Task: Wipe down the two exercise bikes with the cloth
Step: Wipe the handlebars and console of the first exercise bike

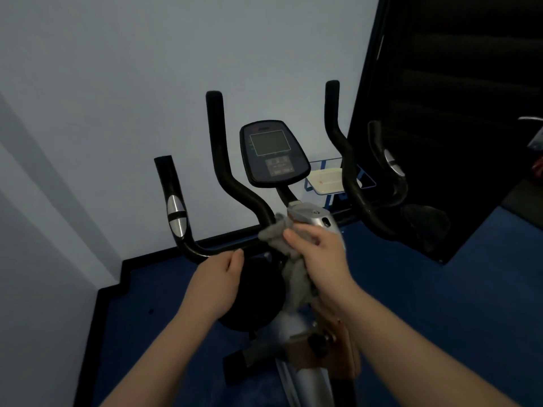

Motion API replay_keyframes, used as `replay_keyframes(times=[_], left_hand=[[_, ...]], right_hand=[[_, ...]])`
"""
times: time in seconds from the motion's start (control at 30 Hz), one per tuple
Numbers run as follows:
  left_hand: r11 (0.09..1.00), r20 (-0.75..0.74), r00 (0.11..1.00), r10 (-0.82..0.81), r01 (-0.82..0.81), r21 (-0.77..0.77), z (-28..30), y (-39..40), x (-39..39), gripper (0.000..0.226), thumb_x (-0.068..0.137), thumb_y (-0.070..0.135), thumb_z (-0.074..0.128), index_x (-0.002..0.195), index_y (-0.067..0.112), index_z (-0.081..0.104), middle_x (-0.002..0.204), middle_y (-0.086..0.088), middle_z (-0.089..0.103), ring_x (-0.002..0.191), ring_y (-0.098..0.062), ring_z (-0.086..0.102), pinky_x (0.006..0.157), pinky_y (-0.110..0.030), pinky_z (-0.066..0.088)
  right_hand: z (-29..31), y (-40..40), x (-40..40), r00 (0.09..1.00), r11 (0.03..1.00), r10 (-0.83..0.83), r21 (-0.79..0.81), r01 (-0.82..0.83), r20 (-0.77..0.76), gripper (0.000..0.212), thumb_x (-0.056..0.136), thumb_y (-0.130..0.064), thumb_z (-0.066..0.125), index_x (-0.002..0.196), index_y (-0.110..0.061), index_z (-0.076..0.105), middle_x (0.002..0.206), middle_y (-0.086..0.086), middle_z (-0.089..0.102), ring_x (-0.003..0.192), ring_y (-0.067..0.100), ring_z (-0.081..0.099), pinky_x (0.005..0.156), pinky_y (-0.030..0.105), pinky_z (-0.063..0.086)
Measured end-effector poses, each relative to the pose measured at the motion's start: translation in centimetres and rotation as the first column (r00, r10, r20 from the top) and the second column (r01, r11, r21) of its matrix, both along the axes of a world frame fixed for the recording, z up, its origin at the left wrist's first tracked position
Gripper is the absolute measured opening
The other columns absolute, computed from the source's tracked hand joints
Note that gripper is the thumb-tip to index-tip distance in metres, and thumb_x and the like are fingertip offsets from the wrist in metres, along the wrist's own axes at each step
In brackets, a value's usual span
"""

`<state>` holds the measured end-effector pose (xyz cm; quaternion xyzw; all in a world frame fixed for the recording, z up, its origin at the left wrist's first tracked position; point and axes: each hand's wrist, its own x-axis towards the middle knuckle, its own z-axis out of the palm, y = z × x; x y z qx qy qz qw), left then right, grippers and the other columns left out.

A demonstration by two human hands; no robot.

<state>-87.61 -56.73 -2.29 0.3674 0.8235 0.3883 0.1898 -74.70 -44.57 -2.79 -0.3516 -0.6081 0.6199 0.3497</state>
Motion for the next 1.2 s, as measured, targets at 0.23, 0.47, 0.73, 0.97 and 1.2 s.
replay_keyframes(times=[0.23, 0.47, 0.73, 0.97, 1.2], left_hand=[[1.0, 0.026, 1.0, 0.011, -0.011, 0.01, 0.1, -0.1, 0.1, 0.047, 0.102, 0.037, 0.039, 0.069, 0.008, 0.057, 0.073, -0.012, 0.064, 0.065, -0.017, 0.058, 0.063, -0.034, 0.043], [1.0, -0.003, 1.0, 0.004, -0.004, -0.004, 0.1, -0.1, 0.1, 0.048, 0.102, 0.038, 0.038, 0.061, 0.014, 0.045, 0.06, -0.002, 0.051, 0.055, -0.012, 0.048, 0.055, -0.03, 0.035], [1.0, 0.007, 1.0, -0.002, 0.002, 0.013, 0.1, -0.1, 0.1, 0.048, 0.102, 0.037, 0.039, 0.061, 0.014, 0.045, 0.059, 0.001, 0.049, 0.054, -0.01, 0.047, 0.055, -0.029, 0.035], [1.0, 0.006, 1.0, -0.008, 0.008, 0.002, -0.1, 0.1, -0.2, 0.048, 0.102, 0.037, 0.04, 0.06, 0.014, 0.044, 0.057, 0.002, 0.047, 0.051, -0.008, 0.044, 0.051, -0.027, 0.032], [1.0, 0.033, 0.999, -0.002, 0.002, 0.015, -0.1, 0.0, -0.1, 0.048, 0.101, 0.036, 0.041, 0.058, 0.016, 0.041, 0.053, 0.005, 0.044, 0.046, -0.004, 0.04, 0.049, -0.024, 0.03]], right_hand=[[-3.3, -4.1, 1.5, 0.999, 0.988, 0.0, 0.156, -0.008, 0.052, 0.009, 0.088, -0.011, 0.069, 0.088, -0.017, 0.075, 0.084, 0.008, 0.058, 0.077, 0.012, 0.061, 0.072, 0.018, 0.047], [1.8, 3.9, -0.4, 0.972, 0.9, -0.211, 0.408, 0.152, 0.103, 0.012, 0.09, -0.025, 0.067, 0.1, -0.029, 0.067, 0.105, 0.0, 0.062, 0.094, 0.014, 0.061, 0.078, 0.029, 0.049], [-1.8, 0.4, -1.0, 0.877, 0.844, -0.242, 0.537, -0.021, 0.415, 0.023, 0.099, -0.029, 0.049, 0.105, -0.019, 0.068, 0.103, -0.003, 0.055, 0.088, 0.012, 0.054, 0.074, 0.029, 0.04], [0.4, 2.5, -1.4, 0.898, 0.817, -0.336, 0.562, 0.128, 0.283, 0.022, 0.097, -0.029, 0.055, 0.115, -0.024, 0.067, 0.104, -0.005, 0.052, 0.083, 0.008, 0.052, 0.066, 0.021, 0.042], [-4.0, -0.9, -0.3, 0.926, 0.852, -0.32, 0.489, 0.189, 0.201, 0.024, 0.093, -0.022, 0.063, 0.116, -0.019, 0.068, 0.102, -0.01, 0.046, 0.088, -0.004, 0.053, 0.071, 0.006, 0.044]])
